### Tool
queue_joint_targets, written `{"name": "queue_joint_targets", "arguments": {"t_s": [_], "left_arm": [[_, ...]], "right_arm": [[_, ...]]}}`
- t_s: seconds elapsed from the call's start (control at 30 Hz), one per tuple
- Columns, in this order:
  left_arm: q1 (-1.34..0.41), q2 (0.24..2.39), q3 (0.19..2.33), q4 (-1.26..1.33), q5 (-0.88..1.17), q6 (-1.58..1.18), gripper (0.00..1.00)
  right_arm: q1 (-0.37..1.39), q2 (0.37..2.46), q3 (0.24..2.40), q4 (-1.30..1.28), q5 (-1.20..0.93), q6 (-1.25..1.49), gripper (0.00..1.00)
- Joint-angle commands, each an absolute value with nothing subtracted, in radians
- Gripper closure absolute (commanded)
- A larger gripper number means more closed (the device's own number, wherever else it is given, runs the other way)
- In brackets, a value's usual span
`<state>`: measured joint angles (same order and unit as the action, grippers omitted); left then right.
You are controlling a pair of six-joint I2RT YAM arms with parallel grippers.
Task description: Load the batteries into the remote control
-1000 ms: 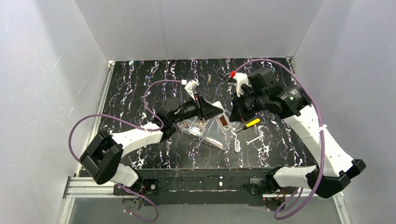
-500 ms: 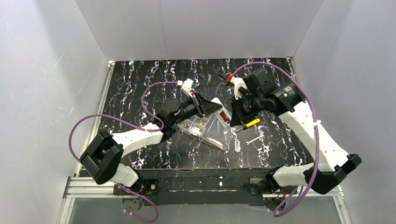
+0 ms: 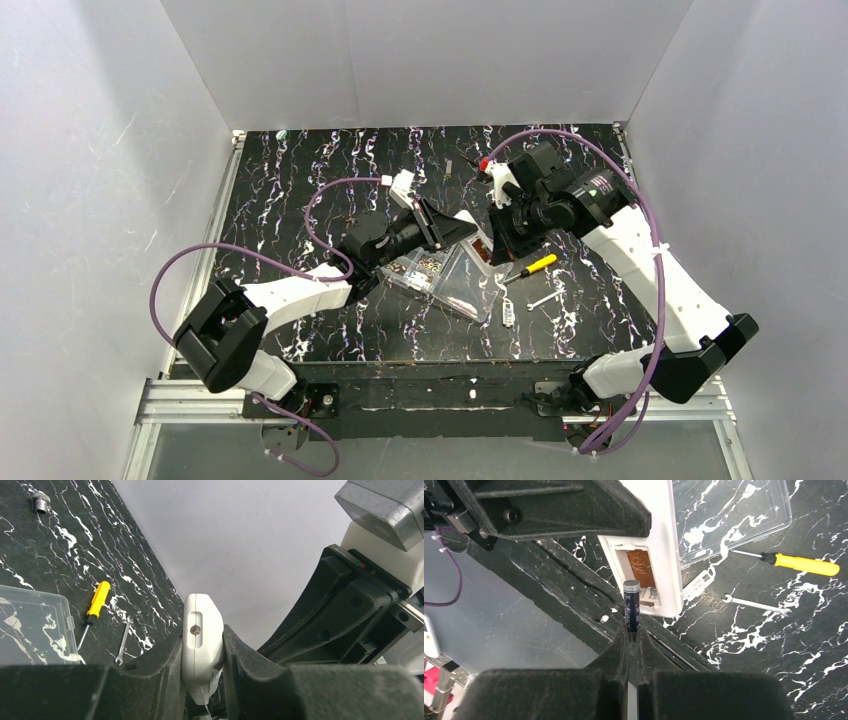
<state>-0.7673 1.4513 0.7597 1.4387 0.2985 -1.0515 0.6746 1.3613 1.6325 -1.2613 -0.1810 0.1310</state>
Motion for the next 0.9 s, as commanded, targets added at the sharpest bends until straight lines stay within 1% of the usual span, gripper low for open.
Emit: {"name": "queue_joint_targets", "arguments": {"t_s": [0.0,0.37,0.87], "left_arm": [[-0.783,1.424,0.768,1.54,0.287,-1.076,1.0],[-0.796,1.423,0.779,1.54,0.265,-1.141,1.0],[-0.796,1.431,0.797,1.539,0.281,-1.158,1.0]], "right_arm": [[0.681,1.356,1.66,-1.234,-0.151,0.065,0.99],[0.68,1.321,1.626,-1.199,-0.164,-0.05,0.99],[0.683,1.338,1.611,-1.22,-0.214,-0.054,0.99]]}}
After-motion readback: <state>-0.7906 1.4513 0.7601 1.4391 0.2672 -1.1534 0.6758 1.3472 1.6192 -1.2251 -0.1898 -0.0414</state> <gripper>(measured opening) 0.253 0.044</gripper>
